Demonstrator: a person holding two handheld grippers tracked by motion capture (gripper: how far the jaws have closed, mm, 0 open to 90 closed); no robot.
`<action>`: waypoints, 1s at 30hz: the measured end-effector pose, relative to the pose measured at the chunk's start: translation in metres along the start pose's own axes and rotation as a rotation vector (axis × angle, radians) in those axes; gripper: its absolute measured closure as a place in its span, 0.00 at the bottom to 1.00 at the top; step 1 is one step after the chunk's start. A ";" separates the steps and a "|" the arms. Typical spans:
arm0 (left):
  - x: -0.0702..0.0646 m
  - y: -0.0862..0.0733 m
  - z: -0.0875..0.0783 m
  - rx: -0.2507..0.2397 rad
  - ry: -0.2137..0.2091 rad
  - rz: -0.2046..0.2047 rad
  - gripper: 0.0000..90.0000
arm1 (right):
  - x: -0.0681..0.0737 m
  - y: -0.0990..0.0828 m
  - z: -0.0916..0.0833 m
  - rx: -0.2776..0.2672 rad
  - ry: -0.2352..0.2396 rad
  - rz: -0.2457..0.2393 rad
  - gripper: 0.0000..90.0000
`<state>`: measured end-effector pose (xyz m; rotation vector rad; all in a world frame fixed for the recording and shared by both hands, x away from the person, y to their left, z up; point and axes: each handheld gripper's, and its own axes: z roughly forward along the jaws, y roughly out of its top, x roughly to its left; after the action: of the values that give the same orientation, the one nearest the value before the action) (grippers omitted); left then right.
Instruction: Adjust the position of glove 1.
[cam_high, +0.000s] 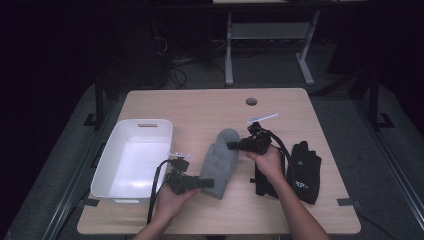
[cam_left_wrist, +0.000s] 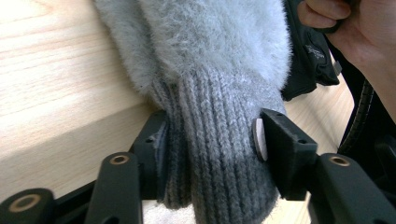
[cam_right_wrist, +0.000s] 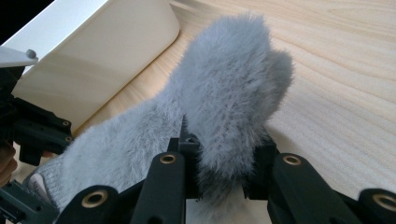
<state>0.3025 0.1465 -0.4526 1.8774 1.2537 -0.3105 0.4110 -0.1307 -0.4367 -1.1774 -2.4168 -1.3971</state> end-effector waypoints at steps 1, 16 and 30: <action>-0.001 0.001 0.000 0.000 -0.001 0.005 0.53 | 0.000 0.000 0.000 -0.001 0.000 0.000 0.81; -0.008 0.003 -0.004 -0.030 -0.015 0.022 0.58 | 0.001 0.002 -0.009 -0.017 -0.002 0.017 0.82; -0.023 0.009 -0.014 -0.052 -0.011 0.066 0.58 | 0.007 0.011 -0.025 -0.062 0.012 0.061 0.82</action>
<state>0.2966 0.1404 -0.4257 1.8654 1.1791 -0.2506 0.4065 -0.1432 -0.4119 -1.2420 -2.3243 -1.4670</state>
